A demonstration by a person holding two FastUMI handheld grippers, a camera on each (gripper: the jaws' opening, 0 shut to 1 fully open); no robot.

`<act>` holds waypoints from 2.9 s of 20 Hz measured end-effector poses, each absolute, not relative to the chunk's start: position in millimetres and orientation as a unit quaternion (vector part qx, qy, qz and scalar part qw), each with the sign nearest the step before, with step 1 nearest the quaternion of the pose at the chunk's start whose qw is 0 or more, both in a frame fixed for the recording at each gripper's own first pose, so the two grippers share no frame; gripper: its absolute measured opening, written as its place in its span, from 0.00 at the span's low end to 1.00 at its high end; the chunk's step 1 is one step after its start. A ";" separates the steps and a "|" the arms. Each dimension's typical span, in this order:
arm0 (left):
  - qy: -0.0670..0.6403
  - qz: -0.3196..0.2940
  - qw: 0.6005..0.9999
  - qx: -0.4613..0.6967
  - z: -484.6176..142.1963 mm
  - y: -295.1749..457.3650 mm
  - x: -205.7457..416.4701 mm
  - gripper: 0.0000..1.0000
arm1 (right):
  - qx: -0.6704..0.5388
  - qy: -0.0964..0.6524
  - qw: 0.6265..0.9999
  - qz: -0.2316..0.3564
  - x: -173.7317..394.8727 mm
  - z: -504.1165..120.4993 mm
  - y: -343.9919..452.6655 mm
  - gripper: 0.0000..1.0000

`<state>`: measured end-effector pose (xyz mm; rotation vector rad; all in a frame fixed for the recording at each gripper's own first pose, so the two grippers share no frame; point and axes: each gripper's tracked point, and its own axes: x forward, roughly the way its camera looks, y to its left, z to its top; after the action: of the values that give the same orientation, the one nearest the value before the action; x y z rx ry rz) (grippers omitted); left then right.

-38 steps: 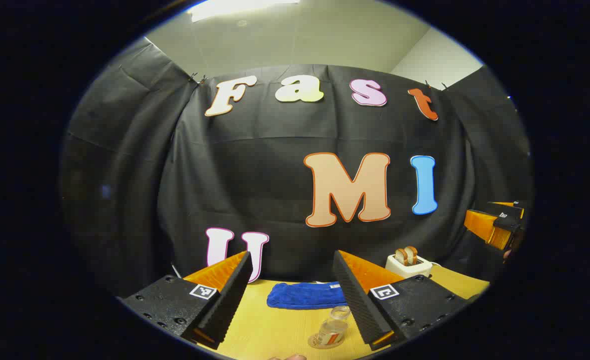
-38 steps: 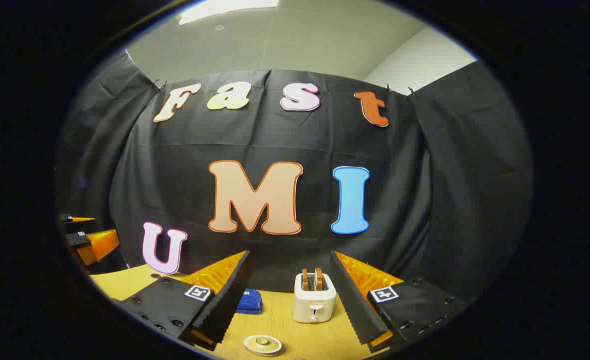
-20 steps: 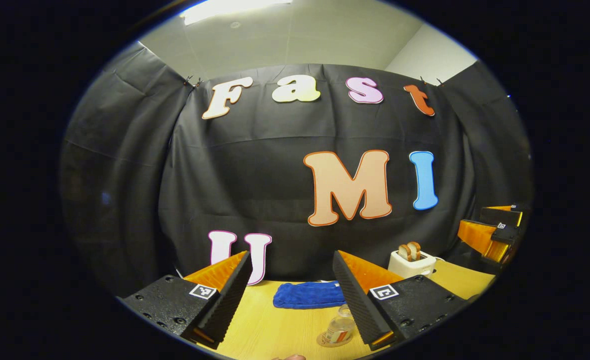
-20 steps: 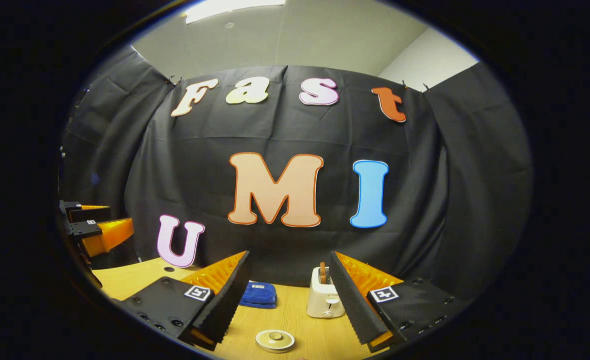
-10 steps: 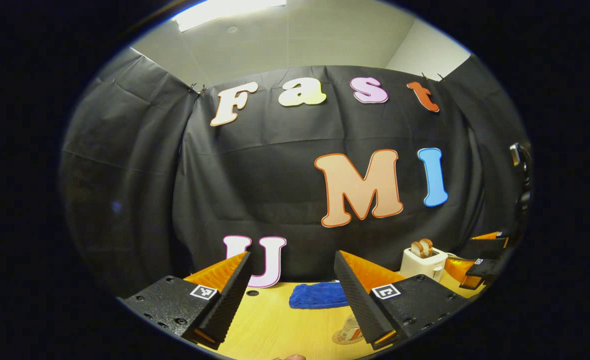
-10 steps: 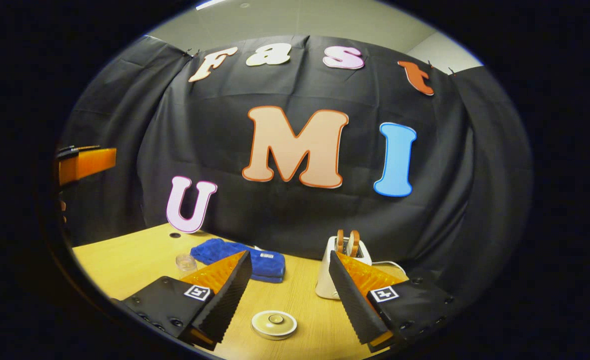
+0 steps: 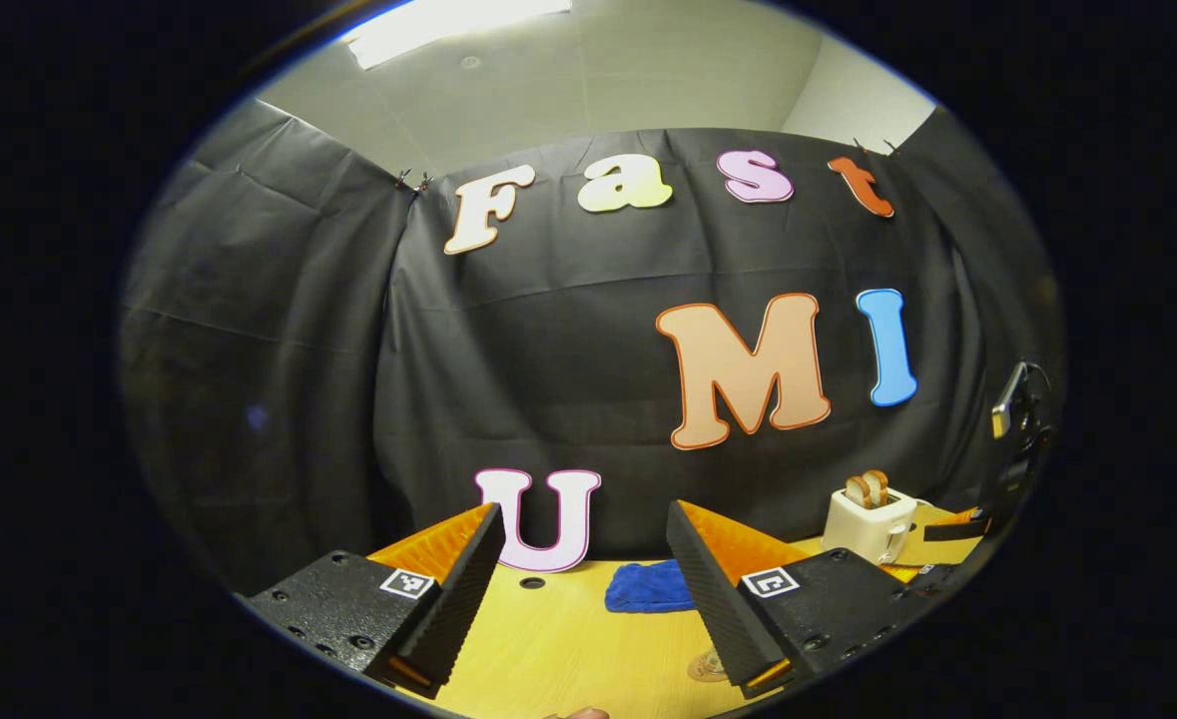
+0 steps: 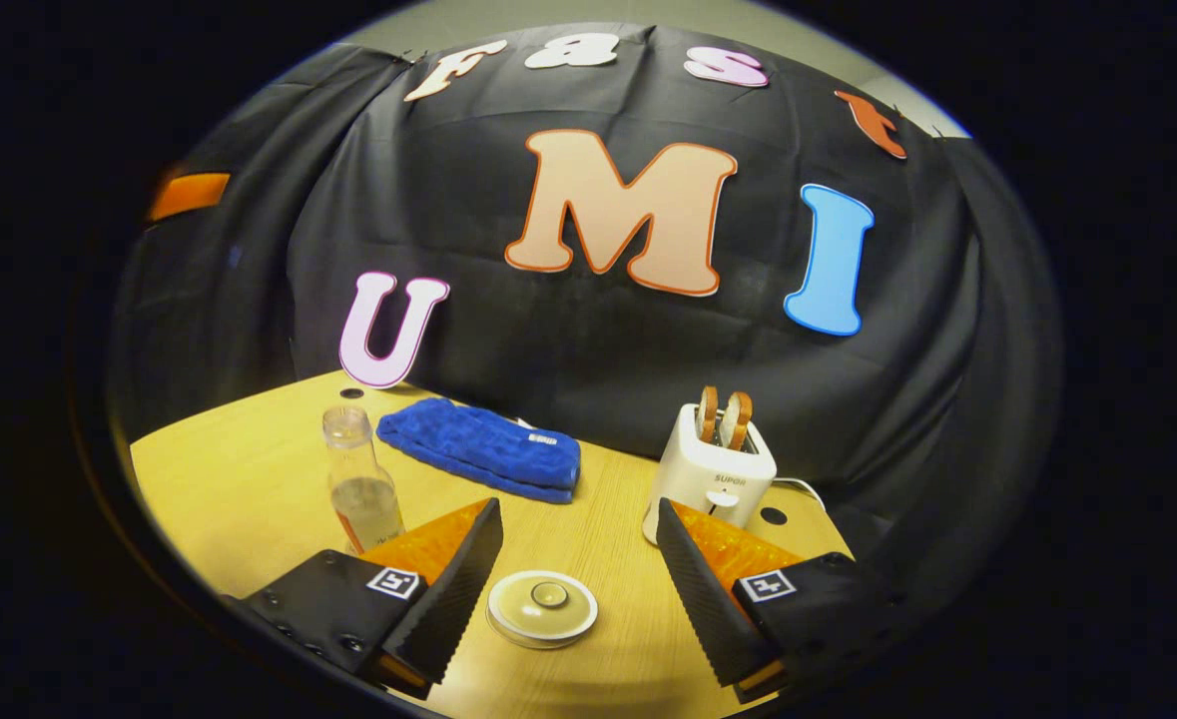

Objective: Open the teacup lid with one hand, grasp the water bottle and pour water into the teacup with the other hand; after pouring, place the water bottle on the coaster and then close the teacup lid.

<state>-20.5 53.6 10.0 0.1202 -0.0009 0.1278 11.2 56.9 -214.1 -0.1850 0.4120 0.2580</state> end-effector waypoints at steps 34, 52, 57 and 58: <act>0.021 0.081 0.994 0.077 -2.2 74.1 -30.6 0.96 | -0.098 0.331 0.931 0.117 4.3 -328.8 66.8 0.35; 0.109 -0.079 0.990 0.040 -125.8 -13.8 -17.8 0.96 | -0.018 0.360 0.928 0.092 -3.7 -287.5 48.6 0.27; 0.127 -0.127 0.983 0.044 -164.4 -39.0 -16.1 0.96 | -0.018 0.353 0.933 0.070 -9.7 -263.5 27.8 0.25; 0.132 -0.135 0.981 0.044 -171.3 -43.2 -15.3 0.95 | -0.018 0.352 0.933 0.067 -10.7 -258.8 24.3 0.25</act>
<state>-15.3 -43.2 -171.3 0.0885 0.2655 -0.2708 -10.7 24.3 -258.8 -0.0378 0.7196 0.1371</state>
